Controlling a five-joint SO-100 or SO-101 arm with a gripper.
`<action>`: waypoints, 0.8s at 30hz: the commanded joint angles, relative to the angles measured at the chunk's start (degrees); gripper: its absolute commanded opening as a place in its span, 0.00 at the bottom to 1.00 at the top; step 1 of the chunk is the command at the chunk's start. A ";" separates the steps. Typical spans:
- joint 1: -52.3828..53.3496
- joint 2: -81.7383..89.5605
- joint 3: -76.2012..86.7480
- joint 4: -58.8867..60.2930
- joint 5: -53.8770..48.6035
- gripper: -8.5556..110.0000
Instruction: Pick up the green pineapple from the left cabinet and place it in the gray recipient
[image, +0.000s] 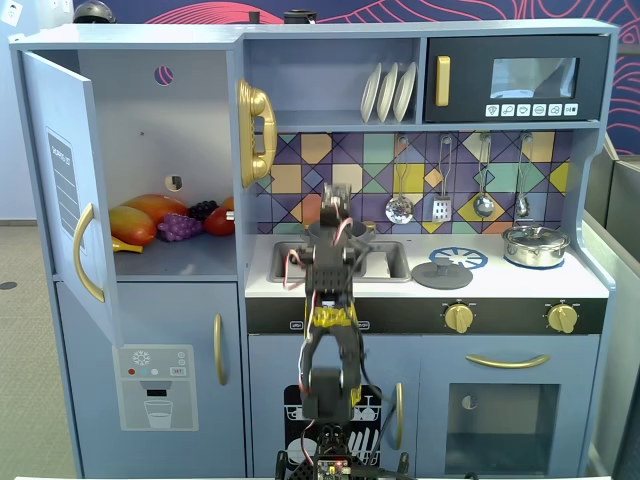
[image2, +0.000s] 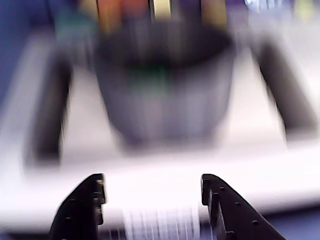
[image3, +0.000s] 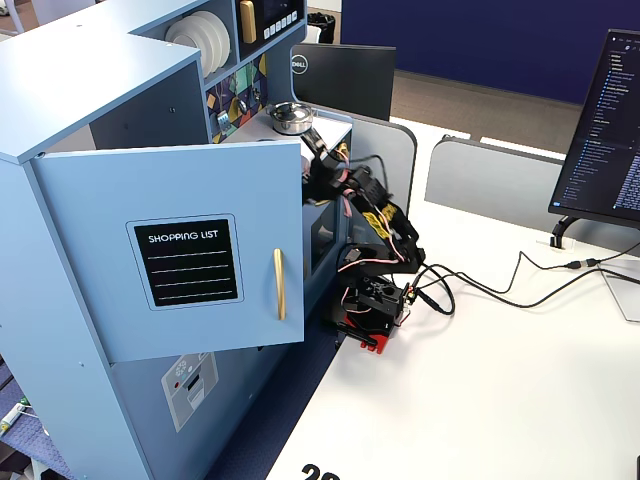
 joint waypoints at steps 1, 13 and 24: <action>0.09 5.19 6.59 9.14 -2.46 0.18; -0.18 16.52 45.44 -0.79 -5.63 0.07; 0.35 14.24 61.00 -12.30 -1.49 0.07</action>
